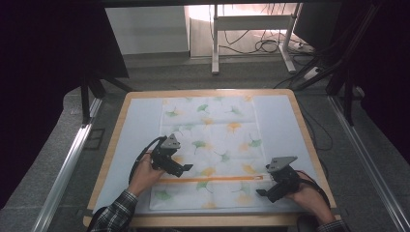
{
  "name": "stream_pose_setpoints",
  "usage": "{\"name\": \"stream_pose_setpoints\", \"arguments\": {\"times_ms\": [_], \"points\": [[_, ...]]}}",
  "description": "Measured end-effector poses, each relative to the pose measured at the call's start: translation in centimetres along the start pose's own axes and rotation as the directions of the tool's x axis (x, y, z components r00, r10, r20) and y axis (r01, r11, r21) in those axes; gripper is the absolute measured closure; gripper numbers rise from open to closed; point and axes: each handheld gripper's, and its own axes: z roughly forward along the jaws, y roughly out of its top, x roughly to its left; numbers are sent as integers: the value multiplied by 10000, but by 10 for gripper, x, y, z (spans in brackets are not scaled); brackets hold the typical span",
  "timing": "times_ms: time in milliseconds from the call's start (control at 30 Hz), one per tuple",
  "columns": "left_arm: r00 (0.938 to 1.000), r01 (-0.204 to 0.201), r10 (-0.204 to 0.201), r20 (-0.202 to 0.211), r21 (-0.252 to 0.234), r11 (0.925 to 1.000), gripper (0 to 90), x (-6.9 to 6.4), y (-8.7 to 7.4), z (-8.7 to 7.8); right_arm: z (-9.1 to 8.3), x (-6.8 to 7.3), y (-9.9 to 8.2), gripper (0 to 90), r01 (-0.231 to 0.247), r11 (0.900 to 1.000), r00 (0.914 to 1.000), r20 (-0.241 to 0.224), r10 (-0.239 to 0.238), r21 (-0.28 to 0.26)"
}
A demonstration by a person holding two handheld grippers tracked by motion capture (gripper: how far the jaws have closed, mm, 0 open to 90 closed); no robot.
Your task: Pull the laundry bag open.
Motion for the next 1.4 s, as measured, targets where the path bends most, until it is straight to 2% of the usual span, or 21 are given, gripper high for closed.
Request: {"name": "stream_pose_setpoints", "arguments": {"times_ms": [133,233,467,567,667,700,800,833,900,967,1033,1100,1233,1400], "points": [[10000,-7,7,-10,18,10000,0,-2,2,2,-1,2,2,0,194,9998,9998,66,-193,-86],[10000,-3,3,39,18,10000,0,-2,3,3,0,3,2,0,161,9997,9997,-196,-164,-158],[9998,-77,76,158,104,9999,0,-9,11,8,2,4,0,0,287,9993,9995,-129,-290,-223],[9993,-187,183,337,116,9998,0,-15,17,12,2,5,-1,0,241,9992,9996,-107,-245,-324],[9964,-71,80,840,-107,9999,6,-20,24,18,3,5,-2,0,246,9991,9996,-121,-250,-356],[9968,-104,111,789,-96,9999,10,-22,25,20,3,5,-2,0,239,9991,9996,-116,-243,-346],[9968,-500,496,630,48,9987,45,-28,29,26,3,5,-2,0,230,9991,9997,-112,-234,-351],[9968,-517,514,611,25,9987,74,-29,30,27,3,5,-2,0,221,9991,9997,-112,-225,-358],[9955,-331,344,878,-156,9993,138,-31,33,30,3,5,-2,0,231,9990,9997,-117,-236,-383],[9943,-412,437,969,-281,9988,197,-35,36,32,3,4,-3,0,233,9989,9996,-123,-238,-410],[9920,-543,583,1119,-379,9978,264,-40,41,35,3,4,-3,0,237,9989,9996,-126,-242,-415],[9868,-617,668,1479,-388,9973,350,-45,46,40,2,4,-3,0,238,9988,9996,-121,-243,-417],[9790,-739,780,1886,-287,9969,441,-53,54,53,3,4,-3,0,235,9988,9996,-121,-241,-422],[9636,-780,852,2535,-384,9962,556,-64,64,68,3,4,-3,0,236,9988,9996,-123,-242,-433]]}}
